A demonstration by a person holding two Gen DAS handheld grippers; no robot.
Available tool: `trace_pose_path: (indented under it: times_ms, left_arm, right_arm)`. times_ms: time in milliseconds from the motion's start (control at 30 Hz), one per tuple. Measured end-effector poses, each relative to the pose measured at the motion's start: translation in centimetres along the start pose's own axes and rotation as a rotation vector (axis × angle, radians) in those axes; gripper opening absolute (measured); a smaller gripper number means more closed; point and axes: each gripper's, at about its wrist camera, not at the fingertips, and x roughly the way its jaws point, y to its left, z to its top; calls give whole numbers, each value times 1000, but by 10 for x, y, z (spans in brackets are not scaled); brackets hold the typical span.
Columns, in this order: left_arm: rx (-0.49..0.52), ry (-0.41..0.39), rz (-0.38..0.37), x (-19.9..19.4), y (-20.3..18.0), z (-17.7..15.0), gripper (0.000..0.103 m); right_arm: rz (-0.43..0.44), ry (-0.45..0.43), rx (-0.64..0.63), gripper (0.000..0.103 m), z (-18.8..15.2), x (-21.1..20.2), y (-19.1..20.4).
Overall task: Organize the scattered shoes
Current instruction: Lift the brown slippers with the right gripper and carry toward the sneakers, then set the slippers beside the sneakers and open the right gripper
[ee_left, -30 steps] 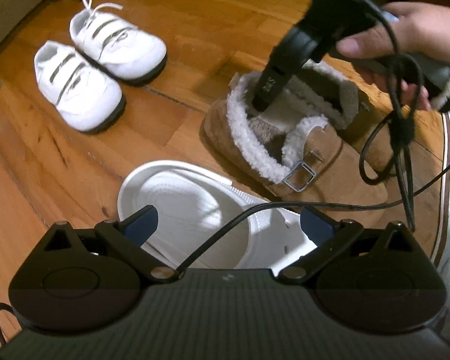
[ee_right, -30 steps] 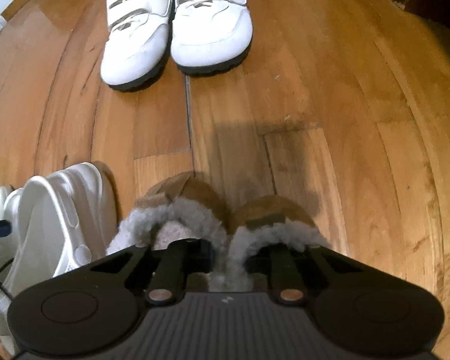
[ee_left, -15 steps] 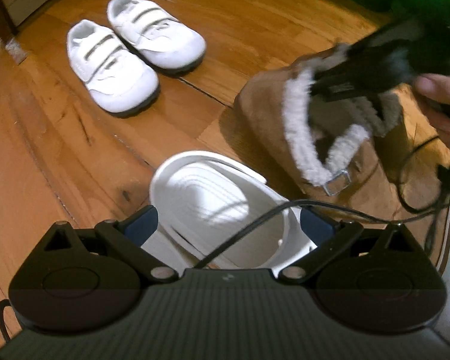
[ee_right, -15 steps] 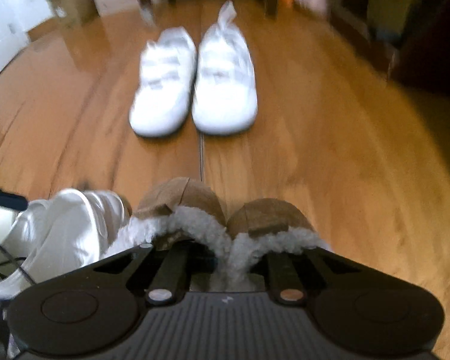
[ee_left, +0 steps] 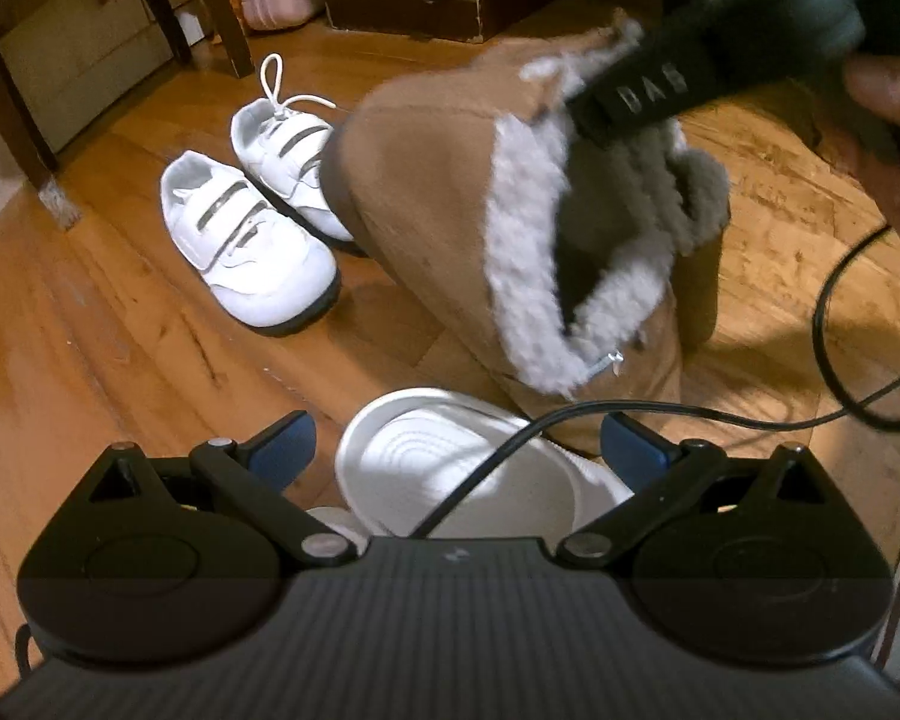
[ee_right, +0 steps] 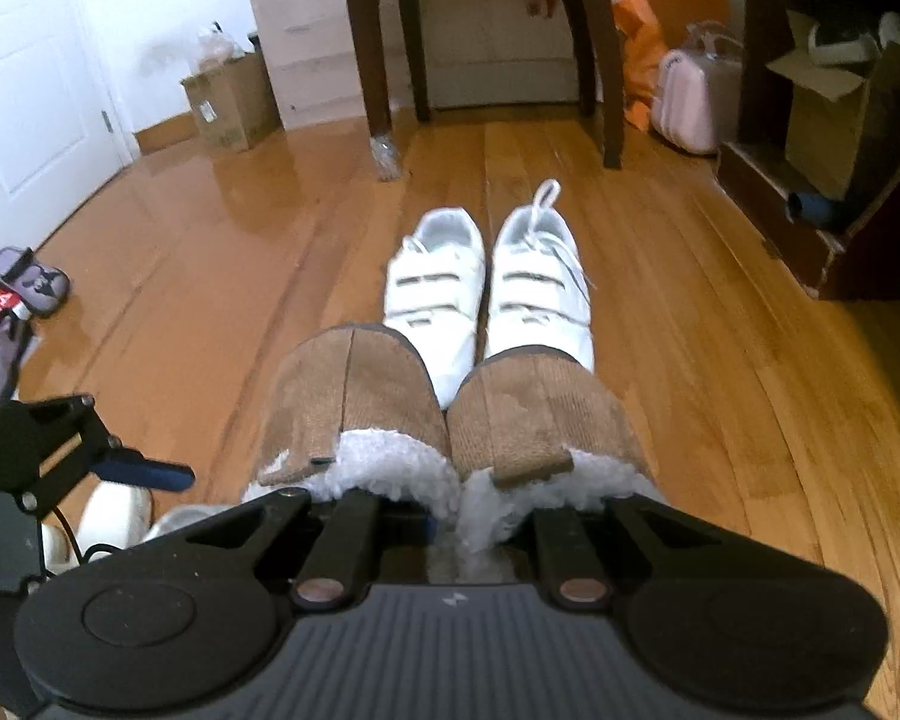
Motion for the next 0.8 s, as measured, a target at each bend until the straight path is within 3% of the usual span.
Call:
trace_pose_path:
  times_ms: [333, 500, 700, 800]
  left_arm:
    - [-106, 2, -28, -11, 29, -4, 103]
    - [-196, -22, -17, -22, 49, -10, 103]
    - [-466, -93, -52, -51, 105, -32, 103]
    - [-686, -185, -1, -65, 146, -50, 103]
  right_arm:
    - [13, -22, 24, 12, 35, -6, 5]
    - [40, -36, -32, 13, 41, -10, 16]
    - [86, -80, 10, 13, 67, -11, 29]
    - [140, -99, 72, 13, 94, -7, 40]
